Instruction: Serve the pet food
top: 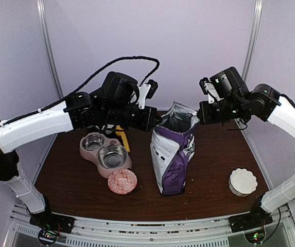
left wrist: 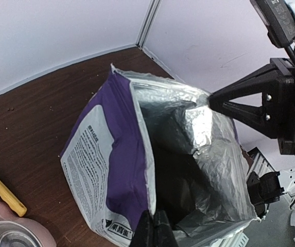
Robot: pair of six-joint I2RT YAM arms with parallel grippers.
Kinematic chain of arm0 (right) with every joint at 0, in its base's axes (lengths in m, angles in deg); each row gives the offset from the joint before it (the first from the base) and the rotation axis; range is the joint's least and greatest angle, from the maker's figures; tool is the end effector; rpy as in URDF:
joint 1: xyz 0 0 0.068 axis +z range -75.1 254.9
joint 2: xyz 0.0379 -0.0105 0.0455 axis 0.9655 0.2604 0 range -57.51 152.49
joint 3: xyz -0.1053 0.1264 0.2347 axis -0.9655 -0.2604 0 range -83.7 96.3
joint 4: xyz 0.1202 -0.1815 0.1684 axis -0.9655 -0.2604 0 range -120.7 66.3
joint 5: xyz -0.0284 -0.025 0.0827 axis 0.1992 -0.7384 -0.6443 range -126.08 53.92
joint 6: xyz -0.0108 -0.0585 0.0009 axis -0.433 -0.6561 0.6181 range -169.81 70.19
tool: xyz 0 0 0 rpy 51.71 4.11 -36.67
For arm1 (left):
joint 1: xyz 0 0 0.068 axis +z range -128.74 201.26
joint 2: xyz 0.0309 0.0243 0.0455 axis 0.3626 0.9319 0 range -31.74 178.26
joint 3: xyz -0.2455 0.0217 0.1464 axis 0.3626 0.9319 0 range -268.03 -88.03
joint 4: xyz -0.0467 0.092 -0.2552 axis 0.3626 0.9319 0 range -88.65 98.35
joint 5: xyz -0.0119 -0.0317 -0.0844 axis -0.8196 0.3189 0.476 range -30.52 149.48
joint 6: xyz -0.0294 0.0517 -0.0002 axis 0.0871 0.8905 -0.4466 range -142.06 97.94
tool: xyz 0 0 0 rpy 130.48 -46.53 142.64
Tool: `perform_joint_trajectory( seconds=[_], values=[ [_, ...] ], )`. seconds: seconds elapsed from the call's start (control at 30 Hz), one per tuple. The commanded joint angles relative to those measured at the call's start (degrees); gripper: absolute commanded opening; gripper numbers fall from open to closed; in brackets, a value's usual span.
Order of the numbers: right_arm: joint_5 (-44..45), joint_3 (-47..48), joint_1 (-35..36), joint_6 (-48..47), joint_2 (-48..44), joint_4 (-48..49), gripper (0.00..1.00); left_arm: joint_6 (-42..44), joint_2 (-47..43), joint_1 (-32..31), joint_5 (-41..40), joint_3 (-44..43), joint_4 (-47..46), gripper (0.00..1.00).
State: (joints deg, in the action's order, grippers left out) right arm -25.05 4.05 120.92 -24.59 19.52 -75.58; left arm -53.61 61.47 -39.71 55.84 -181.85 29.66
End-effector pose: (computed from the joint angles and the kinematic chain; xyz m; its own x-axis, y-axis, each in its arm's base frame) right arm 0.2071 0.2025 0.4150 -0.6717 -0.0938 -0.7348 -0.3536 0.9122 0.2068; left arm 0.1959 -0.3473 0.3995 -0.6345 0.0673 -0.7700 0.6024 0.6673 -0.4380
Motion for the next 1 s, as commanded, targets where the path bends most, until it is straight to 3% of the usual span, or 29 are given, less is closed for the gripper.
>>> perform_joint_trajectory(
  seconds=[0.0, 0.03, 0.13, 0.3, 0.4, 0.5, 0.6, 0.8, 0.97],
  values=[
    [5.69, 1.72, -1.37, -2.53, -0.84, -0.16, 0.00, -2.38, -2.34, 0.50, 0.30, 0.37, -5.86, 0.00],
    [5.30, 1.40, -1.31, -2.54, -0.83, 0.03, 0.00, -2.40, -2.32, 0.50, 0.56, 0.58, -5.89, 0.00],
    [3.37, 1.12, -1.34, -2.55, -1.28, 0.68, 0.00, -1.59, -2.52, 0.48, 1.51, 0.60, -5.91, 0.17],
    [1.80, 1.01, -1.36, -2.69, -3.85, 1.44, 0.43, 0.92, -4.79, 0.50, -2.57, 0.97, -5.18, 0.50],
    [2.28, -0.09, -1.45, -2.56, -6.28, 2.51, 0.65, 2.25, -7.20, 1.05, -7.04, 2.27, -3.99, 0.64],
    [2.47, -2.38, -1.68, -2.18, -8.64, 4.41, 0.80, 0.80, -8.76, 4.31, -7.54, 4.06, -1.80, 0.68],
    [2.40, -5.22, -2.76, -1.19, -10.10, 5.91, 0.85, -1.34, -9.75, 9.11, -6.55, 6.86, -0.06, 0.71],
    [0.50, -11.18, -5.18, 0.77, -11.44, 7.99, 0.90, -2.83, -8.52, 20.39, -4.18, 11.03, 1.56, 0.72],
    [-1.45, -15.80, -6.48, 2.71, -12.61, 10.49, 0.90, -0.15, -3.67, 28.45, 0.21, 12.29, 1.30, 0.66]
  ],
)
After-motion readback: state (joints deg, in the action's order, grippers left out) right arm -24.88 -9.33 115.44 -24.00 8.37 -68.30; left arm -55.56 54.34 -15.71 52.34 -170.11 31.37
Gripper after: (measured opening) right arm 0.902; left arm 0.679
